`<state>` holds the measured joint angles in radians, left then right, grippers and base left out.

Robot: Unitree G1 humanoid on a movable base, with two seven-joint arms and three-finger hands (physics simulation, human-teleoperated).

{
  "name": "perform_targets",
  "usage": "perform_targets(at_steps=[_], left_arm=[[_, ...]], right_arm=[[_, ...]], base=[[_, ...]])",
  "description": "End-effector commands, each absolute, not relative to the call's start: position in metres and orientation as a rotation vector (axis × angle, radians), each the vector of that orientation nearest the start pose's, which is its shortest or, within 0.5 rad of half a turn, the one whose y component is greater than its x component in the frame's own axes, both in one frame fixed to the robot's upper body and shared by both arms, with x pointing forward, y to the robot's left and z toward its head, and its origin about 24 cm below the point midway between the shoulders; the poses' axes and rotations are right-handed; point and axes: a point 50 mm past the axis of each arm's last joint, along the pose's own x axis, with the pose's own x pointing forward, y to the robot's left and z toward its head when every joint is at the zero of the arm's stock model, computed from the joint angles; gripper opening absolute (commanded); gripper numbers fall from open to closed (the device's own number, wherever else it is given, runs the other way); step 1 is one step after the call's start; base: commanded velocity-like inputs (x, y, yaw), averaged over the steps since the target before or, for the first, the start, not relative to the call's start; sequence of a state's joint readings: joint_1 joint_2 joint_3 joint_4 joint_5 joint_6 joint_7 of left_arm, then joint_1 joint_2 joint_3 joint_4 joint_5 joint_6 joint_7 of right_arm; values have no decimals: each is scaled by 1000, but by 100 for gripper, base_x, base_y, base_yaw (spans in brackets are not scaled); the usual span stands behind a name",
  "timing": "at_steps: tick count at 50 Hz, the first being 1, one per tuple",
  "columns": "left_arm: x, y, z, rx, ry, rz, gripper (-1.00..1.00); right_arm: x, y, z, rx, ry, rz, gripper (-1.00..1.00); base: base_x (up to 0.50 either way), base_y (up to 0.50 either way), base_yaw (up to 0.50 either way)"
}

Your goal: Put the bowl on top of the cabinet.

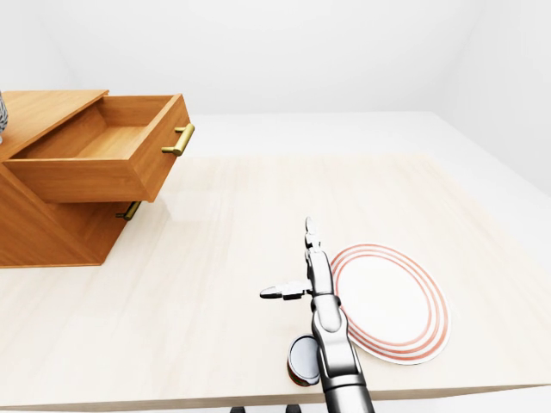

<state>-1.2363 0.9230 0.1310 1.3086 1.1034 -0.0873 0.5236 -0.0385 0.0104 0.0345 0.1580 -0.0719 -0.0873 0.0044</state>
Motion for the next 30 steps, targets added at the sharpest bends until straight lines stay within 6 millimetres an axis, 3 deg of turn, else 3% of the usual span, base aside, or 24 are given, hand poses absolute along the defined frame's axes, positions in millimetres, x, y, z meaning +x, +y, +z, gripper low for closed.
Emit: perform_targets(at_steps=[1, 10, 15, 22, 30], left_arm=[[340, 378, 313, 1372, -225, 1020, 100], [329, 367, 355, 1202, -442, 1115, 100], [318, 360, 369, 1129, -574, 1145, 100], [287, 338, 391, 983, -861, 1163, 100], [256, 304, 400, 927, -1074, 1001, 100]], right_arm=[[260, -134, 20, -64, 40, 58, 100], [260, -135, 19, -64, 45, 58, 100], [259, -134, 21, -64, 36, 59, 100], [258, -133, 21, -65, 39, 61, 100], [258, -134, 23, -64, 26, 60, 100]], base=[[0, 0, 0], [0, 0, 0], [0, 0, 0], [0, 0, 0], [0, 0, 0]])
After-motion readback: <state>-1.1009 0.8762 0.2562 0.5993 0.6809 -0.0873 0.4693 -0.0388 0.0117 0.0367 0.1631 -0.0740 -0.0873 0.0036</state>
